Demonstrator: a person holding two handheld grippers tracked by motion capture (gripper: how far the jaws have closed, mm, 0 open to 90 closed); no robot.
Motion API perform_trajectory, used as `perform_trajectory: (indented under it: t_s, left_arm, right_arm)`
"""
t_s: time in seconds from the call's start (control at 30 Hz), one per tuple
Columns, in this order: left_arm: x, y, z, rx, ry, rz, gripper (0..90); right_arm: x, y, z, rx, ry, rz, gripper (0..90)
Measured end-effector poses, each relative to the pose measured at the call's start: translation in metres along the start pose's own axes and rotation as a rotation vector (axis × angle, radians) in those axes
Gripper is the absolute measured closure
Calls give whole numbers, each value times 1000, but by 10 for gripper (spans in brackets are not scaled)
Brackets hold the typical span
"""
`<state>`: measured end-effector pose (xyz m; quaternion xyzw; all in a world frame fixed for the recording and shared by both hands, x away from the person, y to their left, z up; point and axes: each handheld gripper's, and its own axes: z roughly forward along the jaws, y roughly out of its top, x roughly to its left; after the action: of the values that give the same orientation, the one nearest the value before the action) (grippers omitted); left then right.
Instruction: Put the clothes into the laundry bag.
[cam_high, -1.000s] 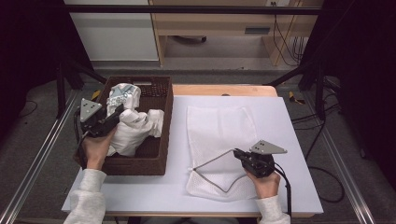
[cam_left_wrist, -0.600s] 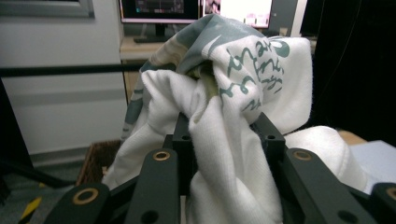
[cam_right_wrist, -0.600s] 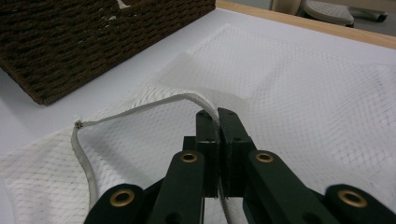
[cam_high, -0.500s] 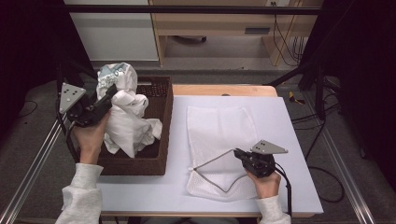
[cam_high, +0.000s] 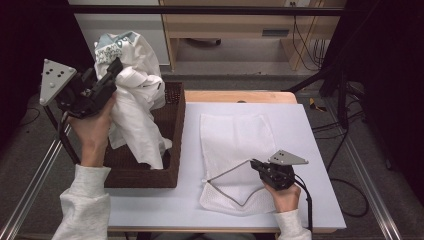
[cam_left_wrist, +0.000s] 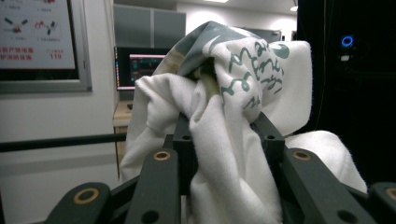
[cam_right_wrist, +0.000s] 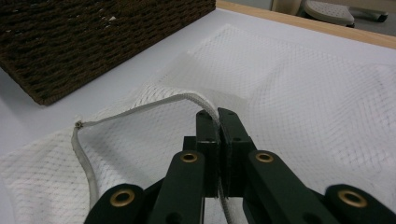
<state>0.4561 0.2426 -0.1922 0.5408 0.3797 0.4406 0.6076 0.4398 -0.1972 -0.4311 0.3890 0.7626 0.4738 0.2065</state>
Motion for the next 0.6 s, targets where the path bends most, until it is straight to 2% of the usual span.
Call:
perform_trajectory:
  t_s: [0.03, 0.07, 0.1, 0.13, 0.23, 0.33, 0.43, 0.47, 0.5, 0.53, 0.6]
  left_arm:
    - [-5, 10, -1, -21, -6, 4, 675]
    - [-5, 10, -1, -21, -6, 4, 675]
    - [-11, 20, -1, -40, -21, -4, 675]
    - [-11, 20, -1, -40, -21, -4, 675]
    - [-22, 35, -3, -67, -45, -22, 675]
    - [-28, 41, -5, -80, -53, -21, 675]
    - [-43, 52, -11, -120, -91, -30, 674]
    - [-43, 52, -11, -120, -91, -30, 674]
    - [-53, 56, -14, -142, -112, -25, 674]
    - [-53, 56, -14, -142, -112, -25, 674]
    - [-65, 60, -16, -179, -128, -27, 674]
  right_arm:
    - [0, 0, 0, 0, 2, 1, 880]
    - [0, 0, 0, 0, 2, 1, 880]
    - [0, 0, 0, 2, 2, 2, 880]
    - [0, 0, 0, 2, 2, 2, 880]
    - [0, 0, 0, -1, 1, 2, 880]
    - [-1, 0, -1, -5, -1, -4, 880]
    - [-1, 0, -1, -8, -3, -2, 881]
    - [-1, 0, -1, -8, -3, -2, 881]
    - [-1, 0, -1, -9, -4, 0, 881]
    - [-1, 0, -1, -9, -4, 0, 881]
    - [-2, 0, -2, -13, -6, 1, 882]
